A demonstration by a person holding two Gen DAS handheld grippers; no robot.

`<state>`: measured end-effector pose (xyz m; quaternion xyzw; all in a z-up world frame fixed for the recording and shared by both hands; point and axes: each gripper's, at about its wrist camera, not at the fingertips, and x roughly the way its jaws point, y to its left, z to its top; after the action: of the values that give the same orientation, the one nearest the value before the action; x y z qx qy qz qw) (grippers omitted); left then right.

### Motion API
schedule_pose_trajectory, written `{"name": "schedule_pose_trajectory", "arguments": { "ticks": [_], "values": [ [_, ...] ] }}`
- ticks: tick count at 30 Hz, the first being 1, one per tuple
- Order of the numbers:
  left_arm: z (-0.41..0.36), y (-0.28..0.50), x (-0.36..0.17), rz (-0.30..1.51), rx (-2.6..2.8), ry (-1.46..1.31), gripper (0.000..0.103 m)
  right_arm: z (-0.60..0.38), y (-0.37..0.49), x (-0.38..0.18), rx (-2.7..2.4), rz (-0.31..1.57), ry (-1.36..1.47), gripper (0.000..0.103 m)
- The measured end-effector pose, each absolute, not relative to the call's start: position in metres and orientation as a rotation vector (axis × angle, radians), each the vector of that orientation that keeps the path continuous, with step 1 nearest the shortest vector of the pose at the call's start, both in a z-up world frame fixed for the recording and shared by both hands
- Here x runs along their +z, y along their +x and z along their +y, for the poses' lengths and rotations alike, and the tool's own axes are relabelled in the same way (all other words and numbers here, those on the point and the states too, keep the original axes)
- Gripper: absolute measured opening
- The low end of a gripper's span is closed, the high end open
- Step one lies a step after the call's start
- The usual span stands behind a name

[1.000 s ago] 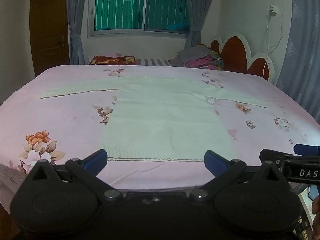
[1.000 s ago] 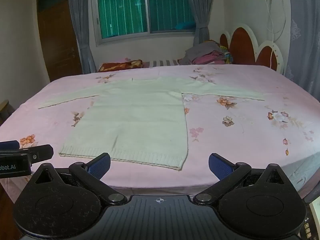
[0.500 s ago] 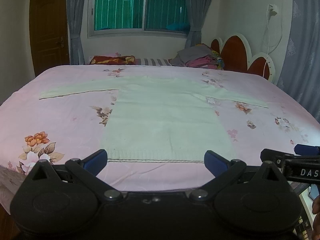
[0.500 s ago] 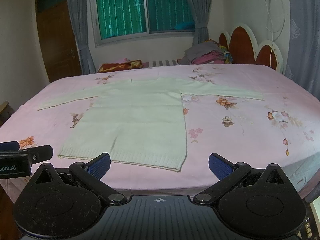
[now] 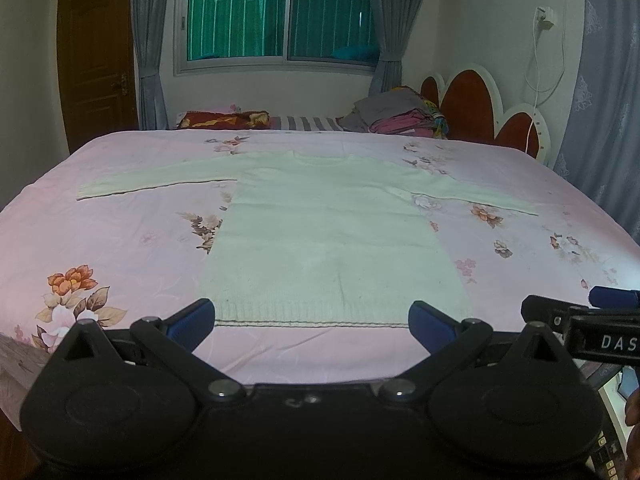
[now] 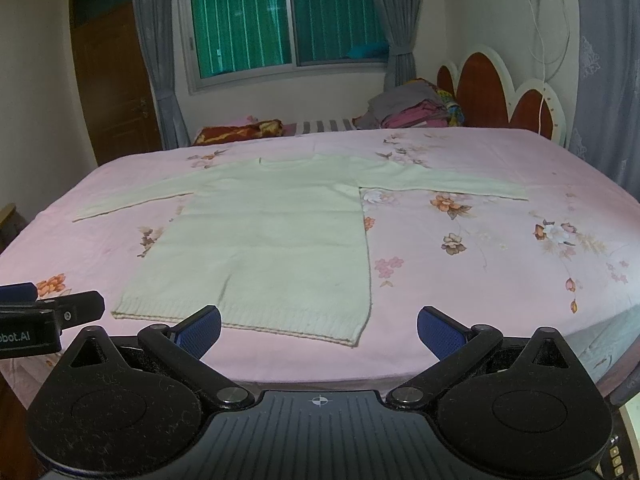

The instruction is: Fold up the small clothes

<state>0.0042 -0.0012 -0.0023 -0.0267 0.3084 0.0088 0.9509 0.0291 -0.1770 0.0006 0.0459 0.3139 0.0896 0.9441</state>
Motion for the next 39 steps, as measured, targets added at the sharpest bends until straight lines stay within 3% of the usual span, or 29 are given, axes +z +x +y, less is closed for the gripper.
{"name": "schedule_pose_trajectory", "arguments": {
  "ticks": [39],
  "values": [
    [-0.0019,0.0022,-0.0029,0.620,0.024,-0.057,0.103,-0.1781,0.0326,-0.0002,0.181,0.637,0.089,0.103]
  ]
}}
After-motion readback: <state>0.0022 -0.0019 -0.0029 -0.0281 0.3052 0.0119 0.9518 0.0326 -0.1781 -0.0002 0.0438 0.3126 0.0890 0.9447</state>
